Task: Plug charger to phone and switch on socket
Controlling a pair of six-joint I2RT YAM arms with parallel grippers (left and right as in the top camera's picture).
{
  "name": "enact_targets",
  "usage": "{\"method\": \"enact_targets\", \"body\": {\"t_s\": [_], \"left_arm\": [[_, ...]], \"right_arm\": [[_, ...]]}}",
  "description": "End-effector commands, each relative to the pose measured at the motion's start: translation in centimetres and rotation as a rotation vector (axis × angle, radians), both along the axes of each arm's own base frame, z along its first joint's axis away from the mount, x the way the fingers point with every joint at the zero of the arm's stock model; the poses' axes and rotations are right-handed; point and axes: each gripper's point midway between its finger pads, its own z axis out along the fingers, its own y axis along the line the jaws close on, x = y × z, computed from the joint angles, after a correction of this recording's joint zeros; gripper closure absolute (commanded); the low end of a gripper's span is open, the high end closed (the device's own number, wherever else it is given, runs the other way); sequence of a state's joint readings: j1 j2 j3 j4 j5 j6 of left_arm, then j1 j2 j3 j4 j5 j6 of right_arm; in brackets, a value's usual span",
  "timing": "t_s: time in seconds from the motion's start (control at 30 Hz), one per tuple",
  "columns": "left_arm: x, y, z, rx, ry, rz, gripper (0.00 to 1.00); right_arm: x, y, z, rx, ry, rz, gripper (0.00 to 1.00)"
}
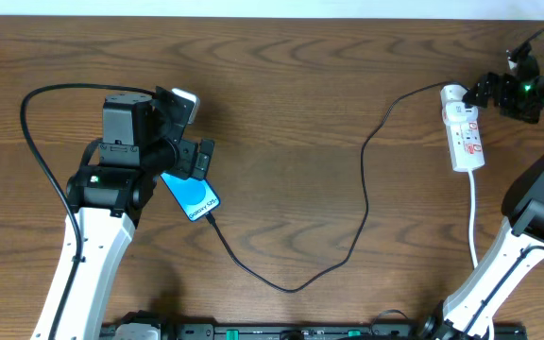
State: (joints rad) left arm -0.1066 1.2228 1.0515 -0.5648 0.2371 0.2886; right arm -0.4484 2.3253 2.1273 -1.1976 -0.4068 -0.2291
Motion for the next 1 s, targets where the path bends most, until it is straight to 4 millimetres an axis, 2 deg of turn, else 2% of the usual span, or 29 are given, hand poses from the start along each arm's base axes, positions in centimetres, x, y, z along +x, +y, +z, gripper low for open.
{"method": "enact_targets", "body": {"t_s": [0.0,0.57,0.97], "left_arm": [[0.4,0.0,1.2,0.001,-0.030,-0.001,0.02],[0.4,0.0,1.2,0.001,-0.030,-0.001,0.02],[0.4,0.0,1.2,0.001,-0.030,-0.001,0.02]], "right_arm": [[0.4,0.7,-0.9,0.033,-0.001,0.032,0.01],[0.1,2.4,-1.6,0.093,0.021,0.052,0.01],[-0.5,3.8,-3.7,0.111,0.061,0.071,0.01]]}}
